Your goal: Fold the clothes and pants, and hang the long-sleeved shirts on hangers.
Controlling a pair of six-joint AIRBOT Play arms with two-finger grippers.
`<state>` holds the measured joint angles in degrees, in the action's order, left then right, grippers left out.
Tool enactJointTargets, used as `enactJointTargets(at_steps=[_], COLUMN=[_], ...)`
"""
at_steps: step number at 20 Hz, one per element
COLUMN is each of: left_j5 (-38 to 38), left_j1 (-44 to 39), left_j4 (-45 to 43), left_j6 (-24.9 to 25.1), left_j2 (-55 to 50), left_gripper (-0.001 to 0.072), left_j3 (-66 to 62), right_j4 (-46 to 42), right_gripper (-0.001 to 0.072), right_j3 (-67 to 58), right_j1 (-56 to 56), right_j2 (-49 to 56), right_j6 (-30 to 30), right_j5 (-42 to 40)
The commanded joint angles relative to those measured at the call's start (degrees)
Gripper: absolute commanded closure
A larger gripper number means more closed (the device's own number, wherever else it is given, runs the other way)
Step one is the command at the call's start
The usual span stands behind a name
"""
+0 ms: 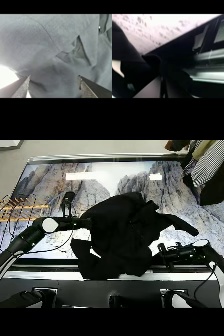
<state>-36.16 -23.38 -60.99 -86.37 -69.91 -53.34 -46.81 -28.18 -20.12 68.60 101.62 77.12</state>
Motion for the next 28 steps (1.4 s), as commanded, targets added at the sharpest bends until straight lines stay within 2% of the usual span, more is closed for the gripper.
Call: enactJointTargets(at_steps=[1, 3, 6, 9, 12, 17, 19, 25, 28], left_j5=[-0.5, -0.2, -0.2, -0.2, -0.2, -0.2, -0.2, 4.2, 8.7], left_j1=[-0.1, -1.8, -6.5, -11.0, -13.4, -15.8, -16.6, -18.3, -18.5], left_j4=[9.4, 20.9, 31.7, 33.0, 33.1, 39.0, 39.0, 39.2, 39.2], left_j6=[-10.8, -10.7, -7.6, -7.7, -10.8, -12.1, -14.5, -14.6, -14.6], left_j2=[-1.0, -4.1, -13.4, -25.6, -36.5, -49.2, -51.9, -54.2, -54.9], left_gripper=[0.0028, 0.003, 0.0032, 0.0032, 0.0033, 0.0032, 0.0032, 0.0032, 0.0033], left_j3=[0.0, -1.1, -9.6, -24.4, -37.4, -52.8, -55.0, -55.4, -55.4], right_j4=[-2.7, -4.6, -7.0, -8.0, -9.0, -10.2, -10.6, -11.1, -11.1], right_gripper=[0.0682, 0.0683, 0.0683, 0.0683, 0.0682, 0.0682, 0.0682, 0.0682, 0.0682], right_j3=[0.3, -0.9, -4.0, -4.7, -4.7, -4.7, -4.7, -4.7, -4.7], right_j1=[0.5, 0.5, 0.5, 0.5, 0.5, 0.5, 0.5, 0.5, 0.5], right_j2=[-4.2, -8.8, -15.4, -20.2, -22.3, -22.8, -22.8, -22.8, -22.8], right_j6=[1.3, 3.0, 5.9, 7.7, 7.7, 7.6, 7.3, 6.5, 6.2], right_j5=[3.1, 4.1, 6.0, 6.6, 7.0, 6.8, 6.7, 6.7, 6.7])
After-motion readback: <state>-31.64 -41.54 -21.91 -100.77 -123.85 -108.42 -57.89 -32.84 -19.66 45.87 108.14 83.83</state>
